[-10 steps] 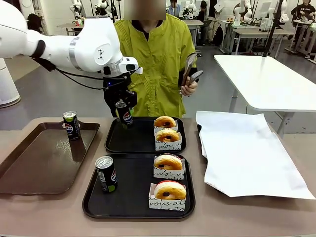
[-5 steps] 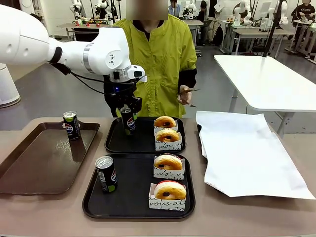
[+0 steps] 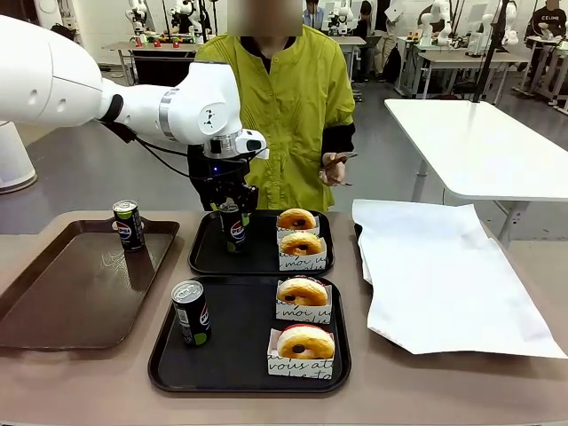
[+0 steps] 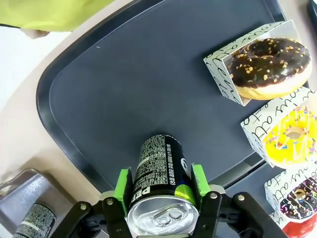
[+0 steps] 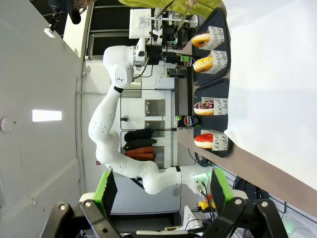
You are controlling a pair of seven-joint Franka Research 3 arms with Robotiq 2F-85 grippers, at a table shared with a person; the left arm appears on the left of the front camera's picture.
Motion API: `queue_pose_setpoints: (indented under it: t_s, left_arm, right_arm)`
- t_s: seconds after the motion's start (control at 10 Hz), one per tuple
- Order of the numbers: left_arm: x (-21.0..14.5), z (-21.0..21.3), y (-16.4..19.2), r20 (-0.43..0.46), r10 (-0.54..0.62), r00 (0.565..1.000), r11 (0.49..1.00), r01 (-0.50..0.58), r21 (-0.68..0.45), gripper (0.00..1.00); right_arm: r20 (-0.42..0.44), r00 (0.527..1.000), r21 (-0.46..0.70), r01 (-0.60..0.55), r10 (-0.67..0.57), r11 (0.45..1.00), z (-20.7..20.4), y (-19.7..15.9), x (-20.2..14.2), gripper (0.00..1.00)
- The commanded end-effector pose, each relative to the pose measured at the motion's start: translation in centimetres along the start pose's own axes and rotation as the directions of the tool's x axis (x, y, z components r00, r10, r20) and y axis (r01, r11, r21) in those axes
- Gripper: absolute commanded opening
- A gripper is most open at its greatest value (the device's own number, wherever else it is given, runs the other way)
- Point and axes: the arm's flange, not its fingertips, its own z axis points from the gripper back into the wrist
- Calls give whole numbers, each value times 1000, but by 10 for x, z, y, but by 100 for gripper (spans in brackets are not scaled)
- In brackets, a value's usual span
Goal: Set up donuts and drinks on trays.
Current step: Pick up one Pepsi coke from the Handle tray and place it on the Flat Tray without a Pepsi coke.
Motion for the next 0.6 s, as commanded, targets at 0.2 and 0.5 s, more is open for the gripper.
queue_pose_setpoints:
  t_s: [0.2, 0.5]
  left_arm:
    - [-14, 28, -12, 27, -21, 999, 997, 19, 71, 81]
    - [-66, 72, -34, 91, -73, 993, 989, 60, 135, 100]
  right_arm:
    - [10, 1000, 22, -11, 11, 1000, -1, 0, 0, 100]
    - [10, 1000, 22, -11, 11, 1000, -1, 0, 0, 100]
